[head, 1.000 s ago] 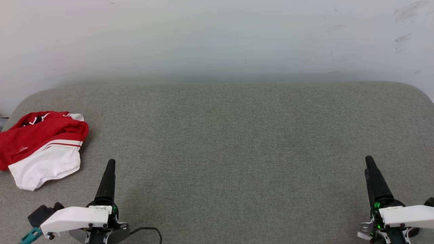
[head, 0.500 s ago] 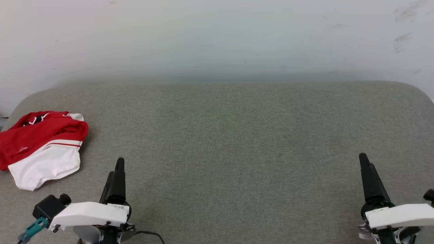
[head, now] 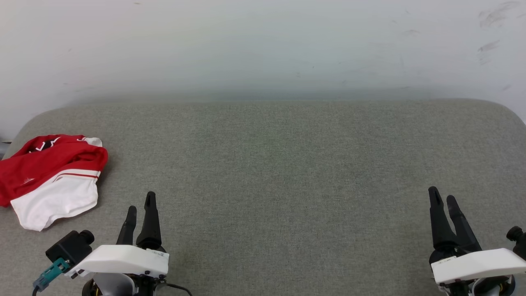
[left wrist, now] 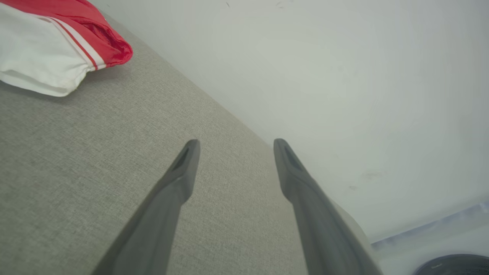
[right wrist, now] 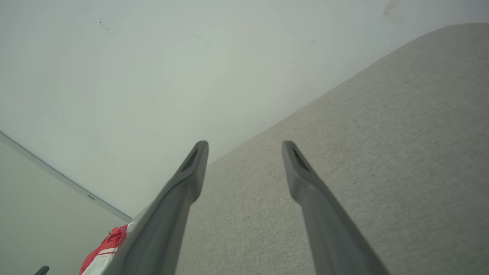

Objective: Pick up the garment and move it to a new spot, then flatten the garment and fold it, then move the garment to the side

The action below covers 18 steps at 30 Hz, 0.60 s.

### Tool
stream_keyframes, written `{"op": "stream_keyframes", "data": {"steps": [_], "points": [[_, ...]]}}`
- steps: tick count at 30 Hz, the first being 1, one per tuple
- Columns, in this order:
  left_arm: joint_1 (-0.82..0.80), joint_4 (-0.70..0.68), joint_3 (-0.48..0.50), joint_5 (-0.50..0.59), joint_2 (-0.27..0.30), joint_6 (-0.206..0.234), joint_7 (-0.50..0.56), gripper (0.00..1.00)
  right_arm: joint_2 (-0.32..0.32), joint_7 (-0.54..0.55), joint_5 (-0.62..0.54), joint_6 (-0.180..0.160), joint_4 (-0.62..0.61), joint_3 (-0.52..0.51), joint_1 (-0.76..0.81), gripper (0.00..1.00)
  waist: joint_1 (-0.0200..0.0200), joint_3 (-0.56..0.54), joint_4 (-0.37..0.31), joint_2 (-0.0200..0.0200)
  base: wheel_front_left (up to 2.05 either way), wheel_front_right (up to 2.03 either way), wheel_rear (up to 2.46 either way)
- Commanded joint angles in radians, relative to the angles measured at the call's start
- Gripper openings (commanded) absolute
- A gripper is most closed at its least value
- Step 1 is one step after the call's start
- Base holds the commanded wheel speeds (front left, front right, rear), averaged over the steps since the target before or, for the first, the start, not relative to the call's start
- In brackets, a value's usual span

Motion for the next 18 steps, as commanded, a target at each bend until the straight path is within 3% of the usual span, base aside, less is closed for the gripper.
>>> {"op": "stream_keyframes", "data": {"steps": [1, 18], "points": [[-0.001, -0.018, -0.006, 0.043, 0.002, 0.005, -0.012, 1.0, 0.0, -0.012, -0.044, 0.0, -0.02, 0.004, 0.001, 1.0, 0.0, 0.0, 0.001, 0.0, 0.0, 0.0, 0.0], [0.021, -0.04, -0.036, 0.276, 0.002, 0.03, -0.062, 1.0, 0.001, -0.062, -0.283, 0.0, -0.041, 0.02, 0.028, 1.0, 0.0, -0.002, 0.003, 0.0, 0.0, 0.0, 0.0]]}}
